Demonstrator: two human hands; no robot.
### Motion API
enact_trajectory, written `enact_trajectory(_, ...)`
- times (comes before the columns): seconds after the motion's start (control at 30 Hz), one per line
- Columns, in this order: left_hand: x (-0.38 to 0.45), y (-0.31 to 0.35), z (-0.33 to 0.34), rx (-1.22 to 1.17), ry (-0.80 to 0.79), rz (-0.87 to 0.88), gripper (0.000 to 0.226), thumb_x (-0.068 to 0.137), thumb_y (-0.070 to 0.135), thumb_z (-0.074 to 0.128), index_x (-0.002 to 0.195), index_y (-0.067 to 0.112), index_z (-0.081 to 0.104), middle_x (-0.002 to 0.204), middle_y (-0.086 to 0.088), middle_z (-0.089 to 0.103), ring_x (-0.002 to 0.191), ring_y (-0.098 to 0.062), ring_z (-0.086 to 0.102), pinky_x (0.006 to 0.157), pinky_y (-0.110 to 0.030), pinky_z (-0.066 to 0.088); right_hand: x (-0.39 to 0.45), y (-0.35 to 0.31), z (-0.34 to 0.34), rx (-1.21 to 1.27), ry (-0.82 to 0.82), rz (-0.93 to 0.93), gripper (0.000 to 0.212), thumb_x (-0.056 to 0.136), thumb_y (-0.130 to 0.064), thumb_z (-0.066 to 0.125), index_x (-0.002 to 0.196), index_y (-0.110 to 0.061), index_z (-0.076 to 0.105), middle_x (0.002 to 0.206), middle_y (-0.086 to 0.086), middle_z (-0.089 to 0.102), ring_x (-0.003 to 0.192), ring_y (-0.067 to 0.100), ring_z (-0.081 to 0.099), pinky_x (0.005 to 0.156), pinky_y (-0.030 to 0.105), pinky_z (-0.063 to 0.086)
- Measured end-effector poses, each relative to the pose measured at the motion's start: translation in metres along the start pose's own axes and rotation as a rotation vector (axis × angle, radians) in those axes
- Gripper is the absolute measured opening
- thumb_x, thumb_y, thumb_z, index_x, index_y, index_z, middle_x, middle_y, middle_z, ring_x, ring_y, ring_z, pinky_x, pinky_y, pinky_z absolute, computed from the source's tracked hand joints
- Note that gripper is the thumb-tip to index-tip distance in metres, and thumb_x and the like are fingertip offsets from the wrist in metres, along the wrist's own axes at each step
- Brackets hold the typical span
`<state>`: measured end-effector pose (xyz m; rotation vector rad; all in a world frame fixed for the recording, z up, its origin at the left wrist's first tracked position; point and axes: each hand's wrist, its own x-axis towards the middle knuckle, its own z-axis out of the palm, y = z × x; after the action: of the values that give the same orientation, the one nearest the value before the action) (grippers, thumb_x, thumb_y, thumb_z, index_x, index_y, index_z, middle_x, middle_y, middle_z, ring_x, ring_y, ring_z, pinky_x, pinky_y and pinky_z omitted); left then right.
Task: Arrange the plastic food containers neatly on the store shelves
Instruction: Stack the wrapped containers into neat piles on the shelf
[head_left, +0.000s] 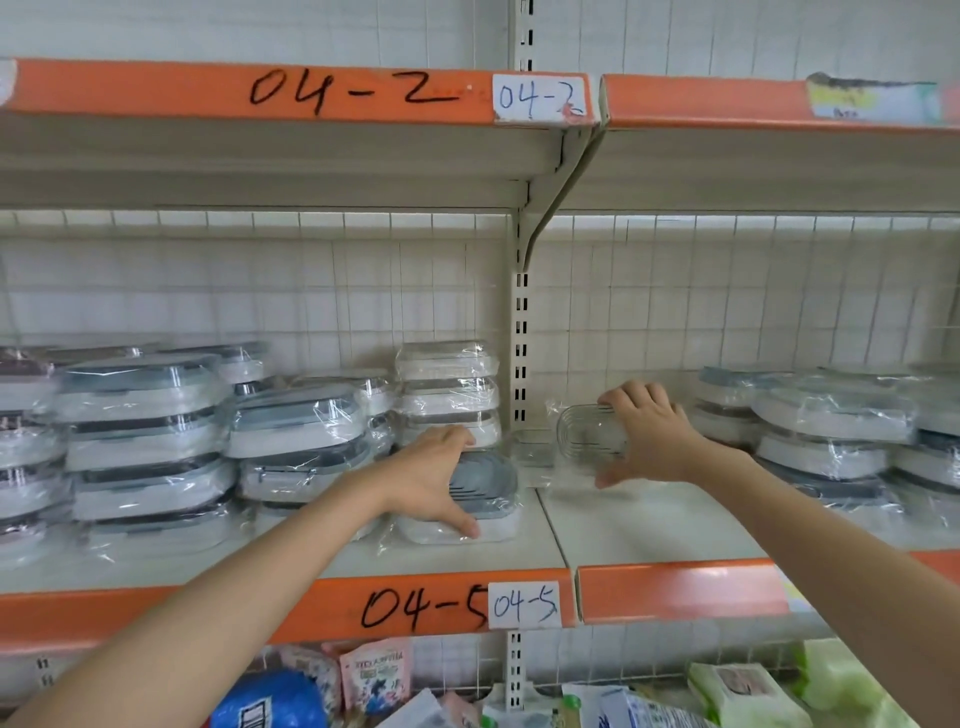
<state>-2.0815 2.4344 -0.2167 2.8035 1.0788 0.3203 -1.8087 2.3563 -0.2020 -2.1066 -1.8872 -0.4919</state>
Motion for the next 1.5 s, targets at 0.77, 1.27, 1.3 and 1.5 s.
enact_trajectory(0.77, -0.07, -0.097, -0.136, -0.216, 0.253, -0.274, 0.051, 0.074, 0.022, 0.077, 0.118, 0.025, 0.05, 0.125, 0.005, 0.052, 0.116, -0.015, 0.049, 0.092, -0.027, 0.037, 0.026, -0.109, -0.043, 0.624, -0.2, -0.171, 0.061, 0.067, -0.048, 0.078, 0.114, -0.017, 0.055, 0.108, 0.002, 0.058, 0.1, 0.019, 0.056, 0.086, 0.027, 0.045)
enact_trajectory(1.27, -0.068, -0.084, -0.117, 0.182, 0.256, -0.266, 0.06, 0.093, 0.017, 0.048, 0.148, 0.017, 0.027, 0.153, -0.005, 0.03, 0.139, -0.02, 0.029, 0.113, -0.034, 0.022, 0.021, -0.137, 0.02, 0.247, -0.393, -0.32, 0.096, 0.072, -0.068, 0.062, 0.146, -0.018, 0.028, 0.142, -0.003, 0.037, 0.132, 0.02, 0.035, 0.11, 0.035, 0.031)
enact_trajectory(1.3, -0.066, -0.082, -0.116, 0.182, 0.262, -0.254, 0.059, 0.093, 0.013, 0.047, 0.148, 0.014, 0.027, 0.152, -0.005, 0.03, 0.138, -0.02, 0.029, 0.111, -0.031, 0.022, 0.021, -0.135, 0.019, 0.258, -0.405, -0.315, 0.099, 0.071, -0.068, 0.064, 0.147, -0.018, 0.026, 0.144, -0.003, 0.034, 0.133, 0.019, 0.033, 0.111, 0.035, 0.029)
enact_trajectory(1.5, -0.066, -0.079, -0.117, 0.152, 0.248, -0.255, 0.056, 0.094, 0.007, 0.042, 0.147, 0.013, 0.028, 0.152, -0.004, 0.031, 0.138, -0.018, 0.029, 0.109, -0.028, 0.019, 0.021, -0.131, 0.015, 0.249, -0.364, -0.362, 0.06, 0.077, -0.051, 0.07, 0.119, -0.011, 0.053, 0.119, -0.001, 0.049, 0.109, 0.019, 0.049, 0.094, 0.028, 0.04)
